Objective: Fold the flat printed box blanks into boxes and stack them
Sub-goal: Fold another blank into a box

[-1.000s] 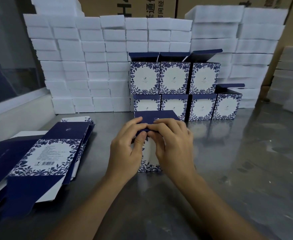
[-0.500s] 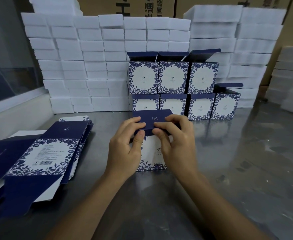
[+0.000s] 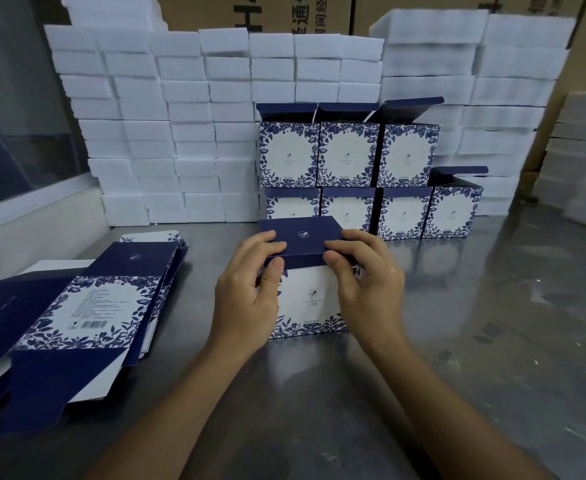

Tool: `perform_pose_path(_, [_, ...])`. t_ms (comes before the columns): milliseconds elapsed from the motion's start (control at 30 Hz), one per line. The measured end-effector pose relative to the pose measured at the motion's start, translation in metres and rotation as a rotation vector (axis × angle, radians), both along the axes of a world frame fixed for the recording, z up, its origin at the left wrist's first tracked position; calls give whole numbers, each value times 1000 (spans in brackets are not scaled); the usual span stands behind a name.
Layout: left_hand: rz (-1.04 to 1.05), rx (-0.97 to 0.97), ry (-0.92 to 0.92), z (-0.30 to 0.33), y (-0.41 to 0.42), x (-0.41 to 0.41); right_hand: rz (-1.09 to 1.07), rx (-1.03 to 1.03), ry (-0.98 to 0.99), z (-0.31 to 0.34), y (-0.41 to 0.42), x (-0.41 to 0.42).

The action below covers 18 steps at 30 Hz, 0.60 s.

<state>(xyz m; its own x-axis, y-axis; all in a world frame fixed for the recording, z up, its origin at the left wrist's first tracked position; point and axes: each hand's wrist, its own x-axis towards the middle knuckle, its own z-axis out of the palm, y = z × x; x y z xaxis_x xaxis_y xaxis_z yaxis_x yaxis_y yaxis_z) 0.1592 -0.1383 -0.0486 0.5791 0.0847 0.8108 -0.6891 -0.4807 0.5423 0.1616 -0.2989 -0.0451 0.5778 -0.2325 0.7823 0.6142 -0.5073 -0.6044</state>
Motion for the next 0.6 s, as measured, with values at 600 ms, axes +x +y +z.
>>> perform_pose_path(600, [21,21,-8,-3,3,3,87,146,-6,-2,-7,2])
